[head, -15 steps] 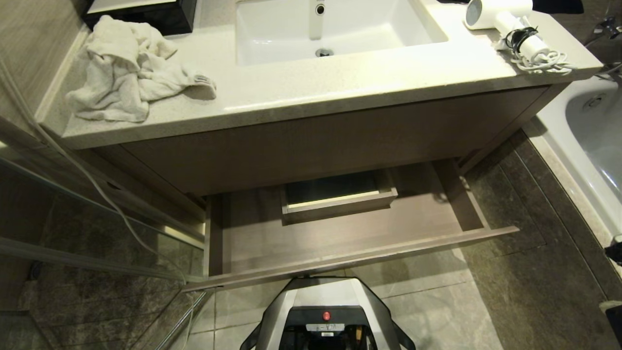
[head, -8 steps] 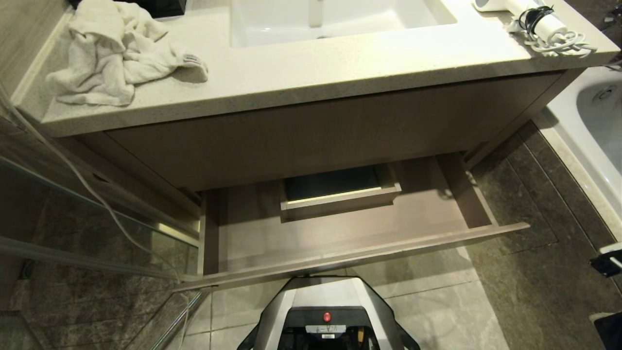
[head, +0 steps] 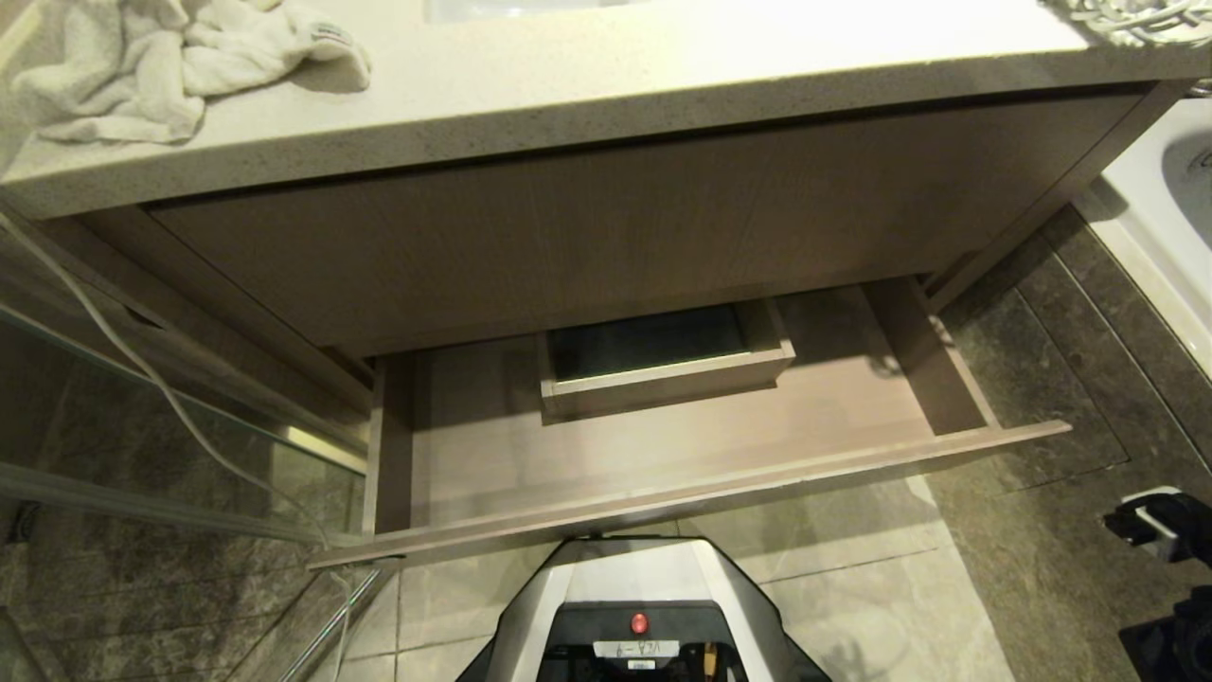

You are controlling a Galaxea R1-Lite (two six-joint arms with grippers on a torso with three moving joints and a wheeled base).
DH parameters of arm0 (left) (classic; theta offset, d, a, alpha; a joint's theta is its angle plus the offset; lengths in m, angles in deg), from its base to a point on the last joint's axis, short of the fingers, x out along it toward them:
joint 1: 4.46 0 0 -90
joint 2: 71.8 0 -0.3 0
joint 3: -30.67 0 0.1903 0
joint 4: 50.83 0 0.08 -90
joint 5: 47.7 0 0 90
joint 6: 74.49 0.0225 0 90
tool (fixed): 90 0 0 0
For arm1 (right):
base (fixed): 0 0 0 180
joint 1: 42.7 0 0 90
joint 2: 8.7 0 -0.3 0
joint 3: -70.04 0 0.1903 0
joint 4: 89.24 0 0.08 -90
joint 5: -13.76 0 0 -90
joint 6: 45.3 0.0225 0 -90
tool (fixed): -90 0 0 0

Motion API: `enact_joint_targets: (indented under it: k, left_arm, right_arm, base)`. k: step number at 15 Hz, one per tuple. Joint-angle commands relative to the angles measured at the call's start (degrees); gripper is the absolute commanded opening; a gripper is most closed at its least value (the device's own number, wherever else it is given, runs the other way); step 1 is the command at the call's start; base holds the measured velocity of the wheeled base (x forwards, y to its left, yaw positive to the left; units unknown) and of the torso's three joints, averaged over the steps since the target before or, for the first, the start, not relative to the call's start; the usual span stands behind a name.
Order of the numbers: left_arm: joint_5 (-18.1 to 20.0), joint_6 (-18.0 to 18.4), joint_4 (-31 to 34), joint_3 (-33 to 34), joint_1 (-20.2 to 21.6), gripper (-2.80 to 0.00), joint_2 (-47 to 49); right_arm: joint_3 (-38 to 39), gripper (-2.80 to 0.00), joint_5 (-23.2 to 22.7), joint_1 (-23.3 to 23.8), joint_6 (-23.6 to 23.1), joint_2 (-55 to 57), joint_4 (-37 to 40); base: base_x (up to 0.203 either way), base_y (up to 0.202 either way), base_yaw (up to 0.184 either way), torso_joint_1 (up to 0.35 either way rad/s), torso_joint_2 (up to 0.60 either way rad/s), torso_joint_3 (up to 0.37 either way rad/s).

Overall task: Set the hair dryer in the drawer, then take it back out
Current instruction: Close the drawer

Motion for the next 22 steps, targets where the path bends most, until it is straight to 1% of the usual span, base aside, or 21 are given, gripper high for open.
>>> enact_joint_targets:
  k: [1, 4, 7, 13, 17, 22]
  left_arm:
    - [0.0, 0.0, -0.1, 0.1, 0.0, -2.80, 0.0]
    - [0.0, 0.0, -0.1, 0.0, 0.0, -2.80, 0.0]
    - [0.0, 0.0, -0.1, 0.1, 0.0, -2.80, -0.1]
    - [0.0, 0.0, -0.1, 0.1, 0.0, -2.80, -0.1]
    - [0.0, 0.0, -0.1, 0.1, 0.0, -2.80, -0.1]
    - [0.0, 0.0, -0.1, 0.1, 0.0, -2.80, -0.1]
  right_arm:
    - [0.0, -2.80, 0.1, 0.0, 0.1, 5.1, -1.3]
    - [-2.8, -2.80, 0.1, 0.0, 0.8, 12.6, -4.7]
    - [-5.9, -2.80, 0.2, 0.3, 1.0, 17.7, -7.3]
    - [-7.8, -2.80, 0.3, 0.9, 0.9, 23.1, -9.4]
    - [-10.1, -2.80, 0.3, 1.0, 0.9, 26.8, -11.3]
    - [-11.9, -2.80, 0.2, 1.2, 0.7, 29.9, -13.7]
  base:
    - [0.000, 0.000, 0.000, -0.122, 0.41, 0.281]
    - [0.000, 0.000, 0.000, -0.071, 0.42, 0.325]
    - [0.000, 0.000, 0.000, -0.019, 0.39, 0.402]
    - [0.000, 0.000, 0.000, 0.002, 0.37, 0.383]
    - [0.000, 0.000, 0.000, 0.133, 0.12, 0.249]
    - [0.000, 0.000, 0.000, -0.119, 0.30, 0.167]
